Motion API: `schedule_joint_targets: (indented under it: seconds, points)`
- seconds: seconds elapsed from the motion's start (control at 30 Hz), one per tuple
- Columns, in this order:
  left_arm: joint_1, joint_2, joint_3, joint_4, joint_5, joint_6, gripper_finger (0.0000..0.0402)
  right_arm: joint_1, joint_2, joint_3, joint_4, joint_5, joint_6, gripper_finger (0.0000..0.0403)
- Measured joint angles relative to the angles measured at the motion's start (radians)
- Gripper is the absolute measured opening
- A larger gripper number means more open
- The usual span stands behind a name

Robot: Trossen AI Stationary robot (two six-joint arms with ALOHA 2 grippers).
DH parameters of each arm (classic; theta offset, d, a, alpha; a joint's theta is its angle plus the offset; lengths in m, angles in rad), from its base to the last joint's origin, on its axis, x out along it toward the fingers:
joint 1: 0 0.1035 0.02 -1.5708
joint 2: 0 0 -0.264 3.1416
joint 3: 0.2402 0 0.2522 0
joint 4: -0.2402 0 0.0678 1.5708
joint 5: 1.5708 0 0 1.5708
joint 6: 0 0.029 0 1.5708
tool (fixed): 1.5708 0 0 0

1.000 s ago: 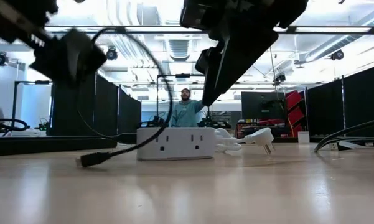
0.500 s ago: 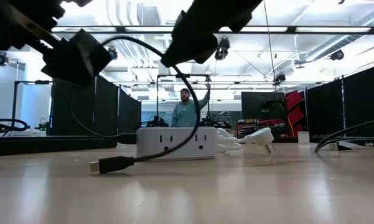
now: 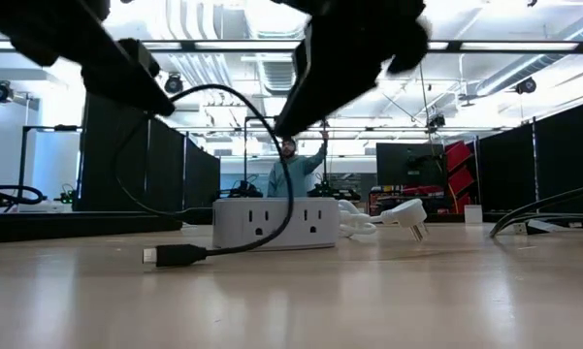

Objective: Insert USB
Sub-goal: Insert the left black charger cable into the white outlet extension

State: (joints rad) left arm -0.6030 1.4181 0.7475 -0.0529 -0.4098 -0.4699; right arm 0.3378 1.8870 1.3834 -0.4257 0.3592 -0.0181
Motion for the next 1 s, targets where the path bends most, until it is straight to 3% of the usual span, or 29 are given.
schedule_joint_targets:
  seconds: [0.1, 0.2, 0.43, 0.53, 0.83, 1.0]
  points:
    - [-0.013, -0.027, 0.0, -0.001, -0.062, -0.003, 0.0276, -0.005, 0.0, 0.0, -0.042, 0.085, 0.002, 0.0199]
    - [-0.026, -0.043, 0.0, -0.002, -0.12, -0.003, 0.0276, -0.005, 0.0, 0.0, -0.037, 0.063, 0.046, 0.02]
    - [-0.033, -0.045, 0.0, -0.018, -0.136, -0.003, 0.0276, 0.004, 0.0, 0.0, -0.031, -0.308, 0.208, 0.0199]
    - [-0.033, -0.045, 0.0, -0.017, -0.172, 0.0, 0.0276, 0.017, 0.0, 0.0, -0.03, -0.376, 0.26, 0.02]
    - [-0.033, -0.045, -0.002, -0.017, -0.211, 0.0, 0.0276, 0.041, 0.0, -0.099, 0.223, -0.28, 0.225, 0.0201]
    - [-0.033, -0.045, -0.002, -0.017, -0.211, -0.002, 0.0276, 0.036, 0.0, -0.132, 0.23, -0.179, 0.183, 0.0198]
